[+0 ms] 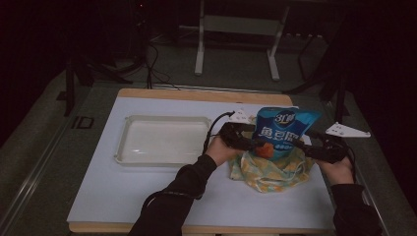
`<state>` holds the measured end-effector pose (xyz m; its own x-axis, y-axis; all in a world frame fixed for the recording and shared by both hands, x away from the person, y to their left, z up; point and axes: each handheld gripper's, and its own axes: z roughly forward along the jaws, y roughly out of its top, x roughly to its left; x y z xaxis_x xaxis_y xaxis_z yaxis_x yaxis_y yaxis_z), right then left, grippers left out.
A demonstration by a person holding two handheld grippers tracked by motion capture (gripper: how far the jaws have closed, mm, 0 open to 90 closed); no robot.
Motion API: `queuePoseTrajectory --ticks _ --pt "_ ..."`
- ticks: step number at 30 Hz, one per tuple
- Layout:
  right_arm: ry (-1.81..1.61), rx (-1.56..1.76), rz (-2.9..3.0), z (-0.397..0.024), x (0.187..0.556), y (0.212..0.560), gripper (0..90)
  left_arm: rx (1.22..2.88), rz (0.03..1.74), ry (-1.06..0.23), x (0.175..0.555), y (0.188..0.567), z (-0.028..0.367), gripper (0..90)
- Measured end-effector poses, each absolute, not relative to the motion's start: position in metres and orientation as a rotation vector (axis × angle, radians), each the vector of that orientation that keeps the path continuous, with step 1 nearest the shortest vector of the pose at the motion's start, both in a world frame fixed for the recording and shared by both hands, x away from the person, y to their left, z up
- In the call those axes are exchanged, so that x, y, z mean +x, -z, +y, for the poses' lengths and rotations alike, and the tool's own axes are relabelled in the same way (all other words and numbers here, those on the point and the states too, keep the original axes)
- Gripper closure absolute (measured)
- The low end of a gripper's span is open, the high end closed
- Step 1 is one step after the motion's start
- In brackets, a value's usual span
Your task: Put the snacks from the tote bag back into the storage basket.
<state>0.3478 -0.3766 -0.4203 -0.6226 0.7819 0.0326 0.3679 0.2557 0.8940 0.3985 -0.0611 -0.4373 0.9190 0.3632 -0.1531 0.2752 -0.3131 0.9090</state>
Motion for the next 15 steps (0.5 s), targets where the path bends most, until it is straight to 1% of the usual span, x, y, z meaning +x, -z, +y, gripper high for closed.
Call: queuePoseTrajectory --ticks 4,5,7,8,9,11,12,15 --pt "-1.352 1.043 2.124 -0.378 0.352 0.422 31.4 1.904 0.475 -0.096 0.401 0.437 -0.062 36.1" --pt "-1.361 1.029 2.141 -0.378 0.354 0.424 34.7 1.91 0.477 -0.103 0.404 0.438 -0.064 39.2" --pt "-1.345 1.022 2.154 -0.377 0.356 0.426 38.3 1.911 0.479 -0.097 0.405 0.438 -0.065 41.4" --pt "-1.342 1.012 2.158 -0.376 0.357 0.427 39.7 1.912 0.484 -0.1 0.407 0.439 -0.066 42.2" --pt "-1.339 1.01 2.159 -0.376 0.358 0.427 40.4 1.909 0.486 -0.099 0.408 0.439 -0.066 45.2" --pt "-1.344 1.011 2.161 -0.375 0.36 0.428 43.4 1.91 0.484 -0.096 0.409 0.44 -0.068 47.0" --pt "-1.346 1.009 2.16 -0.375 0.361 0.429 44.2 1.91 0.484 -0.096 0.409 0.44 -0.068 49.7" --pt "-1.335 0.999 2.17 -0.372 0.363 0.431 48.2 1.915 0.471 -0.106 0.41 0.44 -0.071 52.4"
